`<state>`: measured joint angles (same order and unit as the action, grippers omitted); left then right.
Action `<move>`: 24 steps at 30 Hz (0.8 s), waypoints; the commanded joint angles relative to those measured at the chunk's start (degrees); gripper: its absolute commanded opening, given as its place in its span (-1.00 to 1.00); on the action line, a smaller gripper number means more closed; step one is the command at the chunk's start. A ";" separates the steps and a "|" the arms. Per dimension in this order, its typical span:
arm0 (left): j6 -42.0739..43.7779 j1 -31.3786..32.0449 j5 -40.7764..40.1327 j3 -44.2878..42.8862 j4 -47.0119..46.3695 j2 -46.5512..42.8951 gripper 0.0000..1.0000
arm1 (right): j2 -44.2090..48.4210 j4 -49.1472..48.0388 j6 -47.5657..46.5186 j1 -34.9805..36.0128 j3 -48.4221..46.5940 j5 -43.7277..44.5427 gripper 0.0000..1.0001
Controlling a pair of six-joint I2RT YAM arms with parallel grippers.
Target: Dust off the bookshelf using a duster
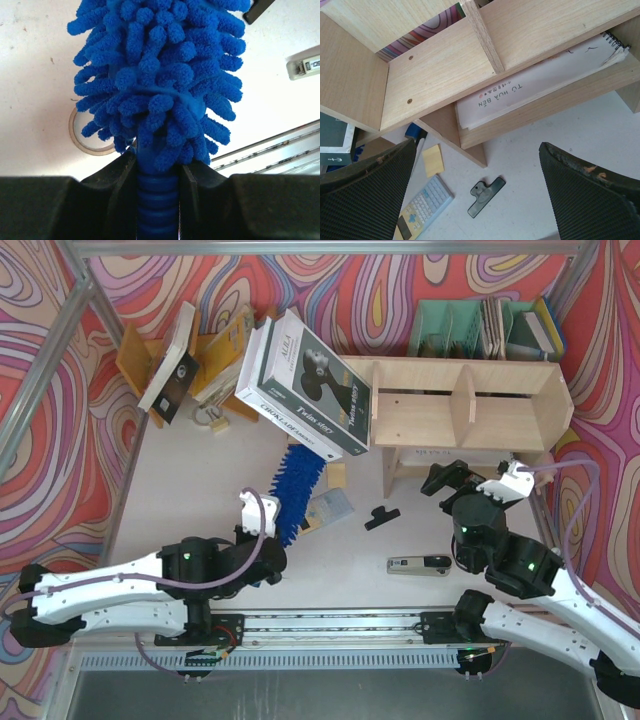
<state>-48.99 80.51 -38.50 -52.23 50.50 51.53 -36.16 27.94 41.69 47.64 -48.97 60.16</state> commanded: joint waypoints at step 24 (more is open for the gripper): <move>0.78 -0.97 -4.25 2.70 -0.21 3.60 -1.00 | 0.83 0.61 0.85 -0.18 0.44 1.63 0.98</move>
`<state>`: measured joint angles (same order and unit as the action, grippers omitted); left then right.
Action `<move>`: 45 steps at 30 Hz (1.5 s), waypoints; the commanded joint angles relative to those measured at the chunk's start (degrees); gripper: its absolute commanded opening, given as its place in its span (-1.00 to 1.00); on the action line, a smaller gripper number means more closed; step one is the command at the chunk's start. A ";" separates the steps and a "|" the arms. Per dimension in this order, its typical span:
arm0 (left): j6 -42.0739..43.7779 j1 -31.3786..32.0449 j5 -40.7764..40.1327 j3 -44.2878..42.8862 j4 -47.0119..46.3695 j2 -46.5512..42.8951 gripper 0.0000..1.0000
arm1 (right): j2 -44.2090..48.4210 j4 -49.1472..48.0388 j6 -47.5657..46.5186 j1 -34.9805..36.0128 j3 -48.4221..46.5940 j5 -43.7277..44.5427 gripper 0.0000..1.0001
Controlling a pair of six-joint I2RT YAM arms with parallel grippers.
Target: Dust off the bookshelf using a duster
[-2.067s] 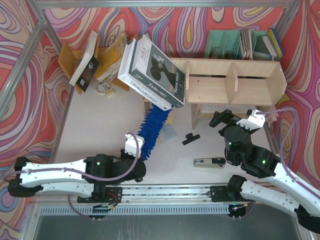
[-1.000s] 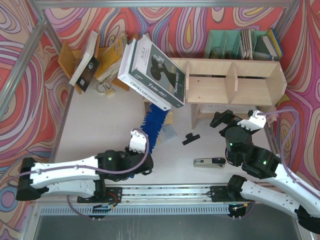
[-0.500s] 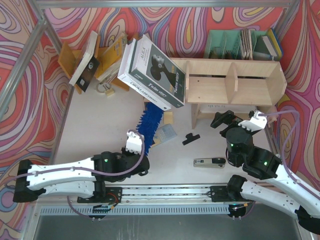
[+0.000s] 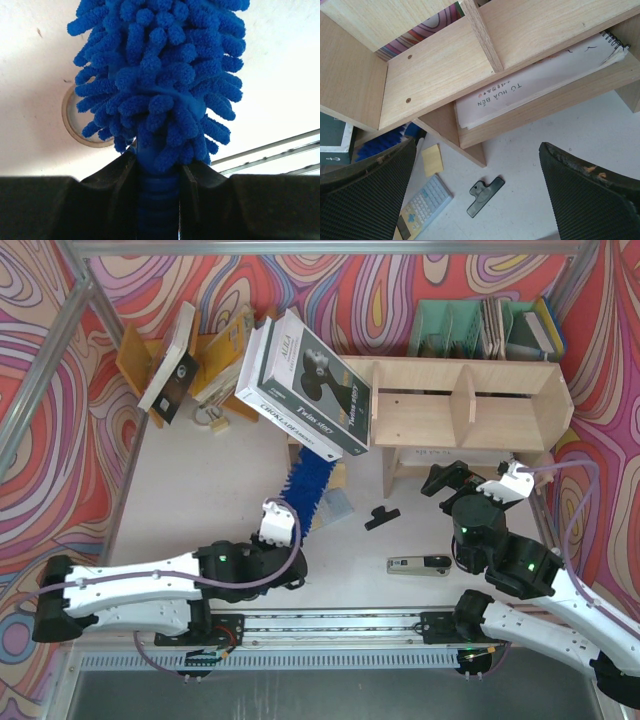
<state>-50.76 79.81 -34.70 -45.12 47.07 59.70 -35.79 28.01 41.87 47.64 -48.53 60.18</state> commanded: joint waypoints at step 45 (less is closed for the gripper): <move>-1.68 -1.47 -2.56 2.54 -1.24 -4.04 -1.00 | 0.31 0.58 0.68 -0.18 0.13 1.60 0.97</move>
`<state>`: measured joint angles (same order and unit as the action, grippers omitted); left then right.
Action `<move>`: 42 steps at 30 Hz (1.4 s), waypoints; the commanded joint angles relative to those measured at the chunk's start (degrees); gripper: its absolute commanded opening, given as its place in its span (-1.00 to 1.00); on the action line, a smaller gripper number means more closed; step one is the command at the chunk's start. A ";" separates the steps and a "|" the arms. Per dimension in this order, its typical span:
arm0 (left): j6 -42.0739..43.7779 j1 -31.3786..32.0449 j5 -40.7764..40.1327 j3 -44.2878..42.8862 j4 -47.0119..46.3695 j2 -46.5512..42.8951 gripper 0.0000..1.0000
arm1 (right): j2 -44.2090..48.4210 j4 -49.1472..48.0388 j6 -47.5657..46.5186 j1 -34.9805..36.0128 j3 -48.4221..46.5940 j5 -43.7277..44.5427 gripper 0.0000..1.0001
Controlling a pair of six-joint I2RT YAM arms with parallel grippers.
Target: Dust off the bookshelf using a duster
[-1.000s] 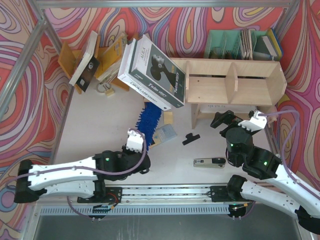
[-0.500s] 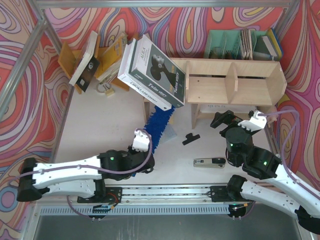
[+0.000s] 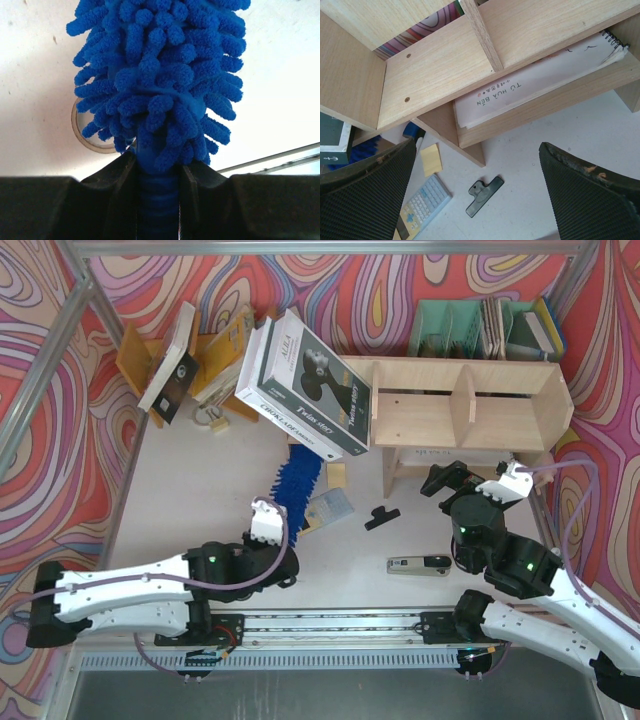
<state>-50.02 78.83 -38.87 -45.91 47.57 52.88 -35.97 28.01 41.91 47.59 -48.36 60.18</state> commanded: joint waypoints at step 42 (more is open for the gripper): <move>10.25 0.22 17.57 -18.75 23.88 -5.40 -1.00 | -6.09 -5.16 -7.72 -0.16 -6.96 3.65 0.98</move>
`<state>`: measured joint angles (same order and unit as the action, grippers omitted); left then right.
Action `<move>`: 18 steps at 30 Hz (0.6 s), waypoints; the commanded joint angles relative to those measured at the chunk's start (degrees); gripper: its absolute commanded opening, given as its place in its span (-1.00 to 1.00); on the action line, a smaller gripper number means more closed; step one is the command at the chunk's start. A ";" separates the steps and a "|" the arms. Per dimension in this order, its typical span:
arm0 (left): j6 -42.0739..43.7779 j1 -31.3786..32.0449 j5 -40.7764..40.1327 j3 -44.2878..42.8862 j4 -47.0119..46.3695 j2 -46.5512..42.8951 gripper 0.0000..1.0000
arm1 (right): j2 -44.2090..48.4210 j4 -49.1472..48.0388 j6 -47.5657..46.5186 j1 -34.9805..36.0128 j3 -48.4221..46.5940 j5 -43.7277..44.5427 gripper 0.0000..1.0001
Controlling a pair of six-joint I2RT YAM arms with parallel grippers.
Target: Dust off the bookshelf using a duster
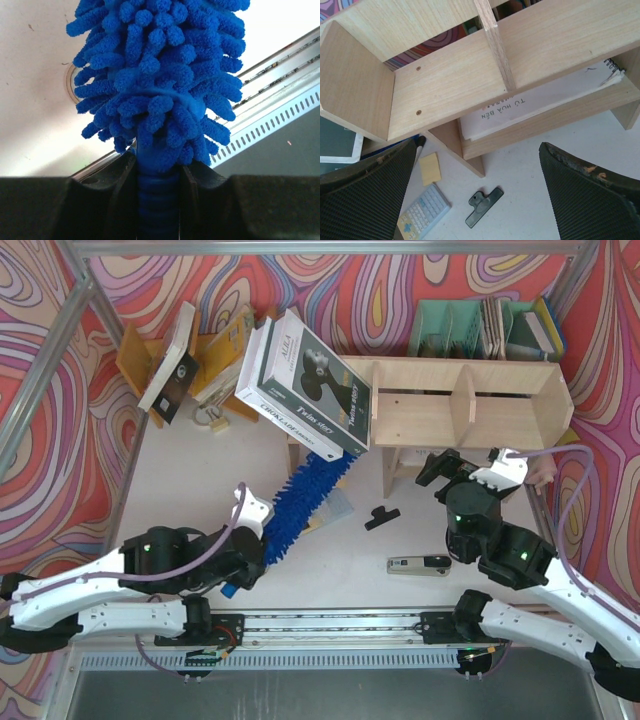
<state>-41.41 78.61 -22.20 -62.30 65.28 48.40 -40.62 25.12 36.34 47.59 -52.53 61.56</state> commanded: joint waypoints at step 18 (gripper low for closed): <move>7.31 16.41 -1.57 -4.65 2.45 -3.25 -1.00 | -1.78 -1.14 -3.61 -0.20 -5.38 5.31 0.97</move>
<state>-37.69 89.82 -19.35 -64.53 73.12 44.07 -42.61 24.32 33.43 47.59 -56.21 64.40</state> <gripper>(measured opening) 0.343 0.987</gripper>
